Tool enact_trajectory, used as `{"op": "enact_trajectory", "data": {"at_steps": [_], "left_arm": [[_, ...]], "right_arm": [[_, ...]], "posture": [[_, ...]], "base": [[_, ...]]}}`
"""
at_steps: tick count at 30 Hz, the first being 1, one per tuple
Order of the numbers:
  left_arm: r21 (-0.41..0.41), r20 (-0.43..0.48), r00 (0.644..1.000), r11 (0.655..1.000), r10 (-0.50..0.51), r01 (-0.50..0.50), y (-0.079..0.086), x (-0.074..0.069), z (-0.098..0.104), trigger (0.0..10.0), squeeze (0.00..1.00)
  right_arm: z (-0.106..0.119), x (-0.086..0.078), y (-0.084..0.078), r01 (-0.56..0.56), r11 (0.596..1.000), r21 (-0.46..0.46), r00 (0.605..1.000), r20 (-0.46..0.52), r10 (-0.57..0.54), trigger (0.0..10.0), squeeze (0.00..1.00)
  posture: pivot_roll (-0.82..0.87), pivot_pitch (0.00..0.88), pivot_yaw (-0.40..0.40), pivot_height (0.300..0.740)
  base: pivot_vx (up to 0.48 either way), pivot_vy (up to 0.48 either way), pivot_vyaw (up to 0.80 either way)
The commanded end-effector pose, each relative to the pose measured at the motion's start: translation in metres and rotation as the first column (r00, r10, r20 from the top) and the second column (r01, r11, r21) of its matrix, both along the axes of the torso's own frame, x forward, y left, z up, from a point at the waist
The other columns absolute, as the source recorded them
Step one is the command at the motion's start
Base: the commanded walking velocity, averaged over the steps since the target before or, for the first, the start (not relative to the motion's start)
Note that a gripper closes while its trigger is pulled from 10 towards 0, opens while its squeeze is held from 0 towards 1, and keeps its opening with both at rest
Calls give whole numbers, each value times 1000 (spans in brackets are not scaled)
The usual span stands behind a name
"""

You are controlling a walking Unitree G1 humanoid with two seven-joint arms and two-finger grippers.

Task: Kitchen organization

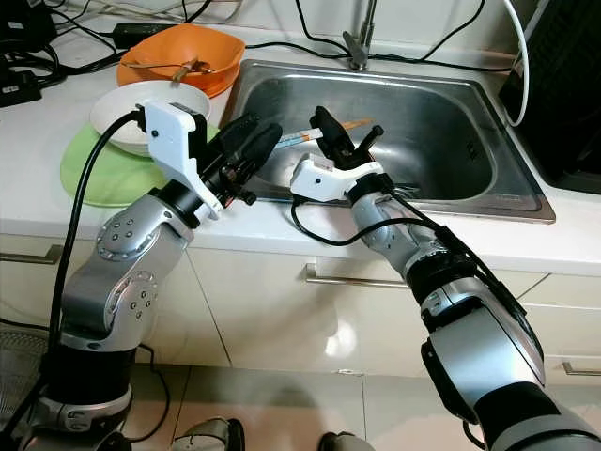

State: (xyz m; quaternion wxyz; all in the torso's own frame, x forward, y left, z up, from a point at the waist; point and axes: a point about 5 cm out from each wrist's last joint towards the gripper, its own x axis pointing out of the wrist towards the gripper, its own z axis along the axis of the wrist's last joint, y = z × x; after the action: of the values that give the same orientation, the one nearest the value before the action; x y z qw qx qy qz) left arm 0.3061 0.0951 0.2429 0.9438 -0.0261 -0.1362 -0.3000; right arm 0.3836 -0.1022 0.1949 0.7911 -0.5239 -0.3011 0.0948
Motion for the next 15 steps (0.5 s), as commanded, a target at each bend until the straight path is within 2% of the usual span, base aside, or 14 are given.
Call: {"op": "enact_trajectory", "data": {"at_steps": [1, 8, 15], "left_arm": [[-17, 7, 1000, 1000, 3, -3, 1, -1, 3, 10000, 1000], [-68, 4, 999, 997, -43, 43, 0, -6, 5, 10000, 1000], [-77, 11, 998, 995, -62, 63, -1, -8, 7, 10000, 1000]], "right_arm": [[4, 3, -7, 26, 1000, -4, 1000, 12, -26, 0, 0], [5, 4, -8, 33, 999, -7, 999, 9, -32, 0, 0], [3, 4, -7, 30, 1000, -10, 1000, 0, -30, 0, 0]], "posture": [[165, 89, -39, 740], [166, 91, -40, 740], [167, 91, -40, 740]], "base": [[0, 0, 0], [0, 0, 0], [0, 0, 0]]}}
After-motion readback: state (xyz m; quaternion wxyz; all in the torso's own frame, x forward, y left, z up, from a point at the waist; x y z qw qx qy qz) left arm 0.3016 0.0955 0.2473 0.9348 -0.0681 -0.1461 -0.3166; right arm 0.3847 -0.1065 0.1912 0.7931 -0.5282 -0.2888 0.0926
